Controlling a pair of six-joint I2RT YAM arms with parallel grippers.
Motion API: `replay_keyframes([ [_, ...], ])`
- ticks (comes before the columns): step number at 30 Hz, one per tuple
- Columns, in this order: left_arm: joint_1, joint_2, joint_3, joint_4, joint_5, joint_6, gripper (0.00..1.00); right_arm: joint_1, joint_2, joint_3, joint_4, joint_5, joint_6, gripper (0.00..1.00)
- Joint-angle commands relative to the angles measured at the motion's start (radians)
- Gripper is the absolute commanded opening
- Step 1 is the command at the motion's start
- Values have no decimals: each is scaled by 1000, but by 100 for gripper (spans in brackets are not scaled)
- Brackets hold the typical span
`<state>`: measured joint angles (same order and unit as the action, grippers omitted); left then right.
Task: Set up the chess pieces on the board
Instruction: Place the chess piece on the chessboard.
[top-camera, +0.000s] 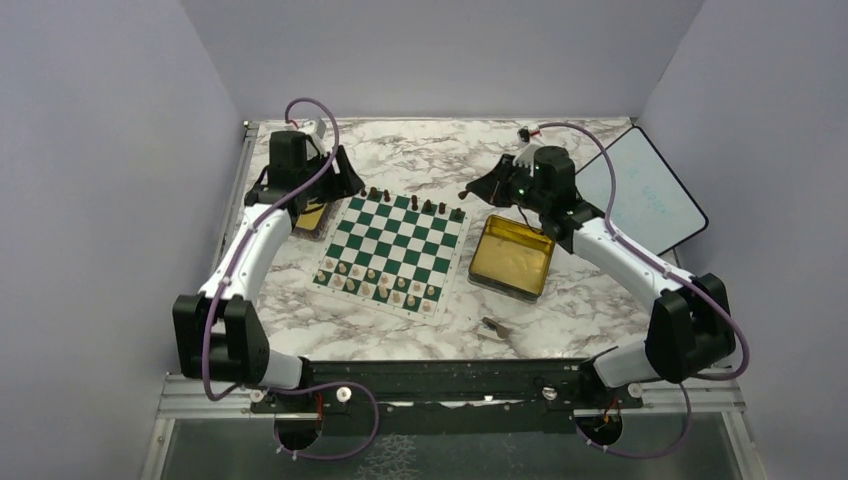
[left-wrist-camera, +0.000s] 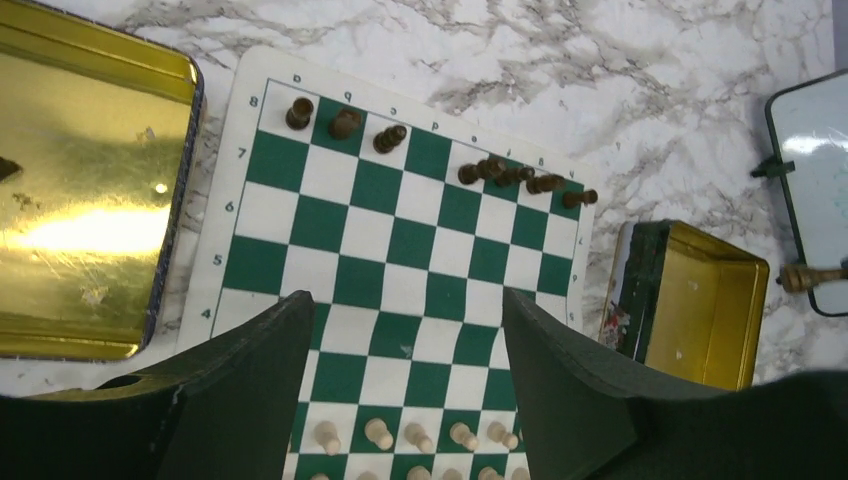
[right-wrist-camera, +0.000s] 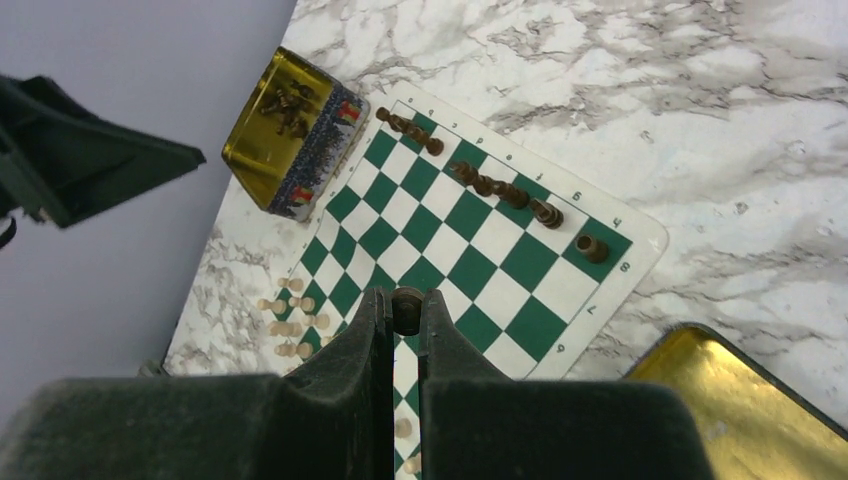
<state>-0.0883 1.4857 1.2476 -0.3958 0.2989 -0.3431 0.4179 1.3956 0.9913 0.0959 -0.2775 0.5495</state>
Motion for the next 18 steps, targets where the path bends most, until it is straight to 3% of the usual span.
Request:
replay_keyframes([
  [1, -7, -198, -177, 109, 11, -17, 74, 41, 88, 101, 23, 24, -30, 8],
  [4, -7, -320, -281, 119, -2, -3, 85, 72, 169, 174, 4, 63, -62, 8],
  [6, -7, -391, -335, 125, -4, 11, 98, 98, 218, 217, 0, 94, -84, 8],
  [12, -9, -533, -419, 104, -26, 68, 99, 202, 369, 363, -34, 187, -173, 8],
  [18, -51, -577, -431, 45, -175, 140, 99, 282, 524, 510, -61, 332, -306, 8],
])
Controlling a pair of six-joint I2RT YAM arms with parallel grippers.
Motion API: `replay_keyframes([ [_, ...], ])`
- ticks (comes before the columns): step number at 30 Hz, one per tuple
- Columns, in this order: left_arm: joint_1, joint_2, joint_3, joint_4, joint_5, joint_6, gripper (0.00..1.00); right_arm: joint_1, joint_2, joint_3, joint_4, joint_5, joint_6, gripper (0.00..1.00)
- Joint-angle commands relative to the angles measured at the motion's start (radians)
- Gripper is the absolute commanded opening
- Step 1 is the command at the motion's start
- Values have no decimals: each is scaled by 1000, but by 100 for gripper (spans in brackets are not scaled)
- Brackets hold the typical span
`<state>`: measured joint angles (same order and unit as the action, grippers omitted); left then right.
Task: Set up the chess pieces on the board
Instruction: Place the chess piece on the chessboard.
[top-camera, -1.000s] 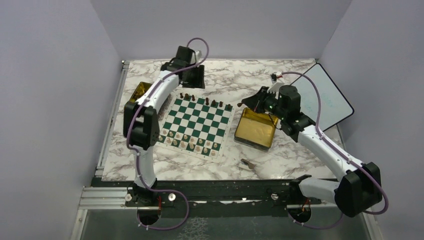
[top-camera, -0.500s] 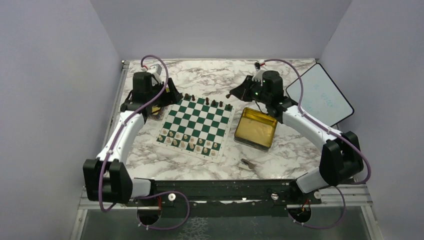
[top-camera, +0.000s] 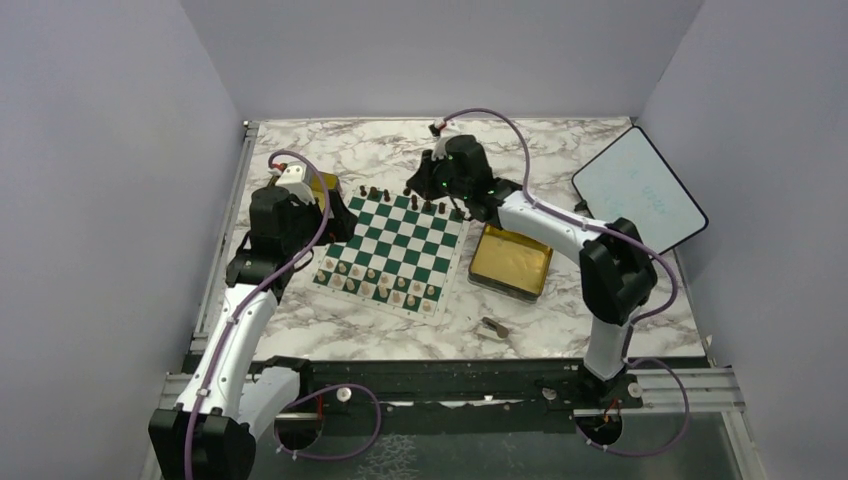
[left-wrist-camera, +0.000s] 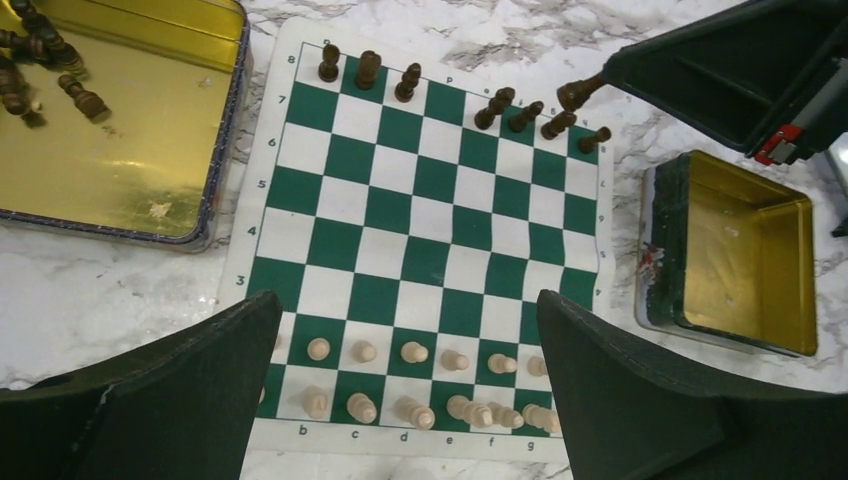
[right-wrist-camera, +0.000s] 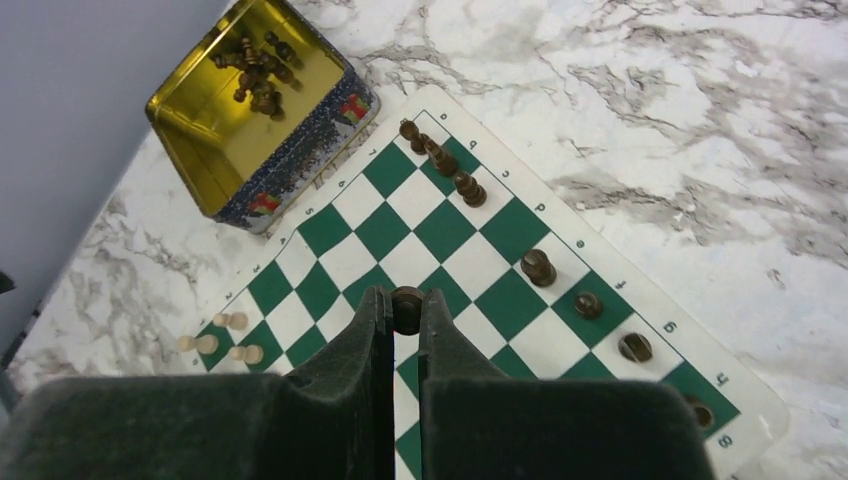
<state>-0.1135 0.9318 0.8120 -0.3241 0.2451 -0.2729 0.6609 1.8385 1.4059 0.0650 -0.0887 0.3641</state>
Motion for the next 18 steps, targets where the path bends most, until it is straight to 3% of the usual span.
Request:
replay_keyframes([
  [1, -32, -29, 9, -30, -138, 74, 99, 48, 108, 121, -36, 169, -141, 8],
  [7, -57, -45, 11, -47, -176, 80, 99, 67, 237, 245, -64, 272, -224, 10],
  [18, -60, -50, 9, -45, -179, 75, 99, 76, 379, 341, -46, 288, -330, 11],
])
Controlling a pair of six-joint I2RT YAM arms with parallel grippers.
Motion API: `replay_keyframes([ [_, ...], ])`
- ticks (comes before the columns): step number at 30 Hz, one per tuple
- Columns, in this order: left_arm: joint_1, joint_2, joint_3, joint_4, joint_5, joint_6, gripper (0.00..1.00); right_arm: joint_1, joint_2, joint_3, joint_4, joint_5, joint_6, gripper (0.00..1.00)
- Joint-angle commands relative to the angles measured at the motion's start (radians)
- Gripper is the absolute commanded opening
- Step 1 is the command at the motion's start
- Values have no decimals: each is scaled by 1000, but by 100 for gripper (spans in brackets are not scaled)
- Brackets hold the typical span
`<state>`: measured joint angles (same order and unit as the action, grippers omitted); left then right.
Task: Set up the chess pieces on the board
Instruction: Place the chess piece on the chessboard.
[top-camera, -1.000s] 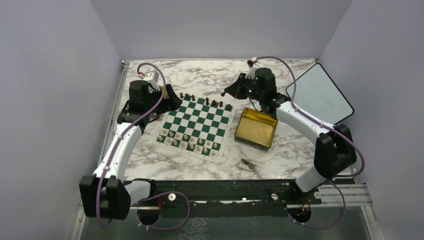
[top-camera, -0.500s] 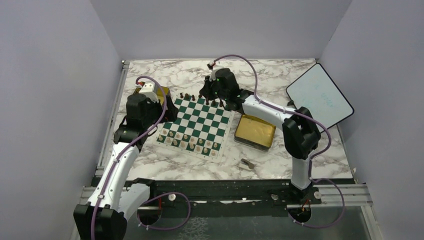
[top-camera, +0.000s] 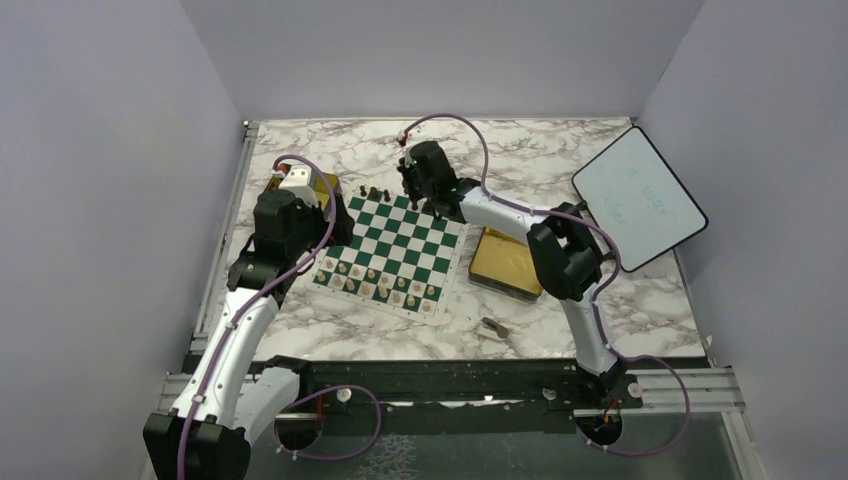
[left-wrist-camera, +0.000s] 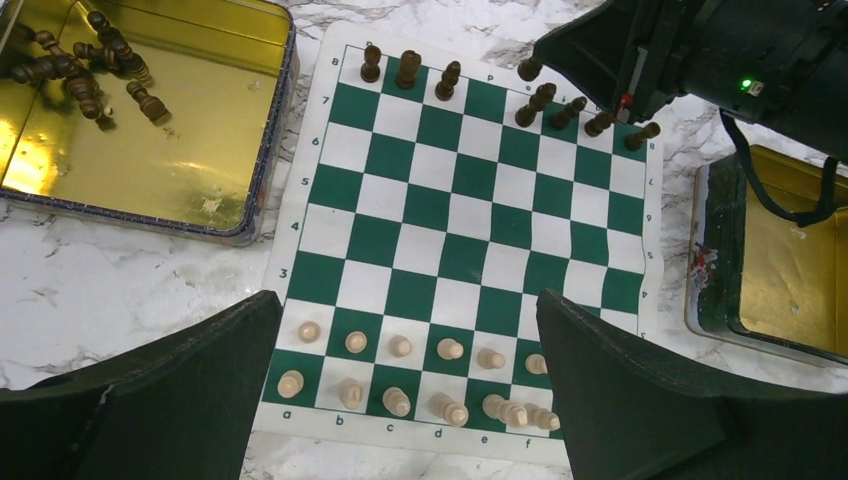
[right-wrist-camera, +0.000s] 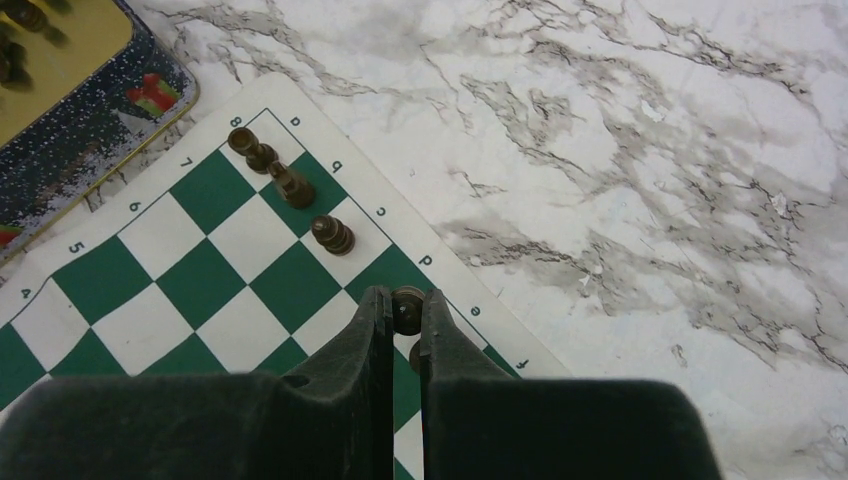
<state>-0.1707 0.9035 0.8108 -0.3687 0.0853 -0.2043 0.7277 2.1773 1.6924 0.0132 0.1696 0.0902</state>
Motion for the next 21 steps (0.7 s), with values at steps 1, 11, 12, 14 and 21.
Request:
replay_keyframes([
  [1, -3, -19, 10, 2, -10, 6, 99, 9, 48, 63, 1, 30, -58, 11],
  [11, -4, -18, 14, 2, -2, 8, 99, 23, 110, 103, 2, 32, -57, 11],
  [12, -6, -17, 14, 2, -2, 9, 99, 26, 116, 108, 1, 32, -57, 12],
  [14, -6, -18, 15, 2, -4, 9, 99, 31, 129, 120, -3, 31, -56, 12],
  [21, -7, -21, 14, 2, -5, 11, 99, 41, 156, 140, -12, 53, -55, 12],
])
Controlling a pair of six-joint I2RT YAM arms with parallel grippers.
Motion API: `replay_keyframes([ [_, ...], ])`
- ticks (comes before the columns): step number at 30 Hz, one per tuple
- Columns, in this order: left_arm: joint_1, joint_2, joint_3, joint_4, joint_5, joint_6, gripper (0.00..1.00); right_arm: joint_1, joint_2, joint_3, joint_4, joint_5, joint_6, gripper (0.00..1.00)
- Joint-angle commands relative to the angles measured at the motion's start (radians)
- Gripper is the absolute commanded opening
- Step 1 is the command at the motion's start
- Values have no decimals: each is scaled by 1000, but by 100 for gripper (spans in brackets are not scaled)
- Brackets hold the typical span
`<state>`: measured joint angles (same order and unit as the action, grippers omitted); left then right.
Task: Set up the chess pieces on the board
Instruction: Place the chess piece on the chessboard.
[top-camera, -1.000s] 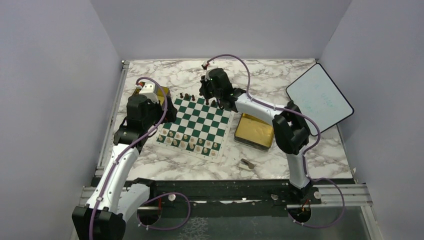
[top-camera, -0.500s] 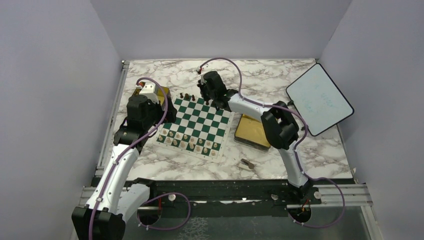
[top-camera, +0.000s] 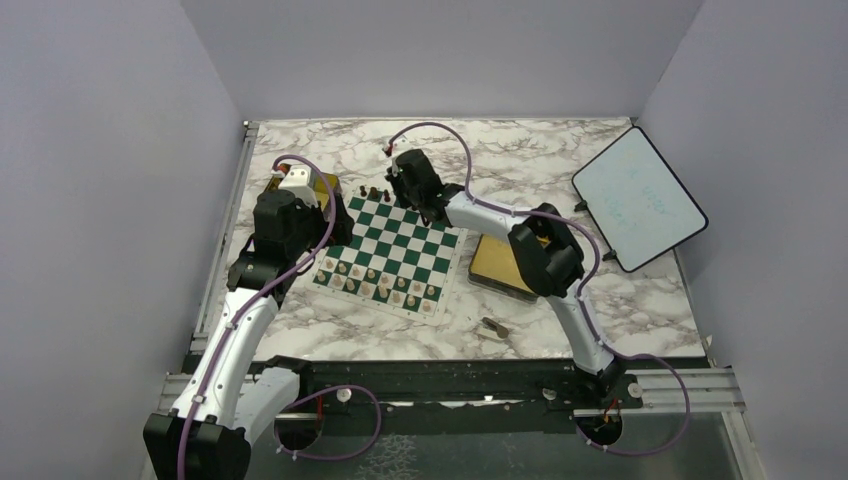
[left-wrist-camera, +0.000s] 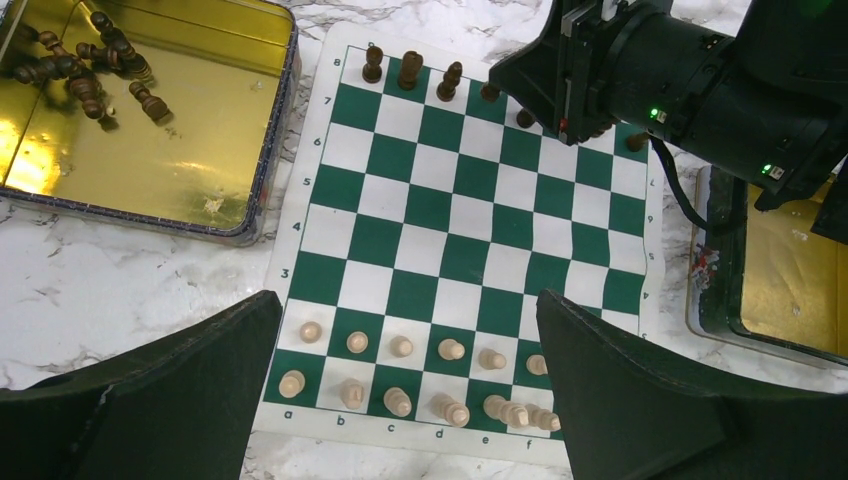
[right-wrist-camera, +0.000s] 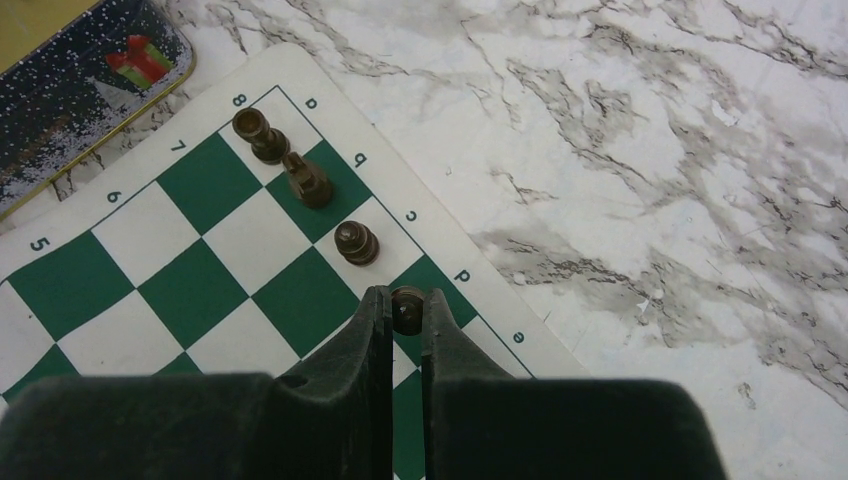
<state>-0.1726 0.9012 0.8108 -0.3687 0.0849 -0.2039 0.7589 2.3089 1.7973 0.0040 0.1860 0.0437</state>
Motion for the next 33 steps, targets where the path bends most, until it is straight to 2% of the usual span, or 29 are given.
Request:
replay_keyframes([
  [1, -5, -17, 14, 2, -5, 11, 99, 11, 26, 34, -2, 40, -9, 12],
  [20, -7, -20, 11, 2, 2, 9, 99, 11, 68, 34, -30, 61, 21, 13],
  [27, -7, -20, 12, 2, 3, 11, 99, 11, 74, 40, -42, 61, 25, 17],
  [33, -7, -20, 12, 1, 2, 11, 99, 11, 70, 45, -49, 63, 26, 24],
])
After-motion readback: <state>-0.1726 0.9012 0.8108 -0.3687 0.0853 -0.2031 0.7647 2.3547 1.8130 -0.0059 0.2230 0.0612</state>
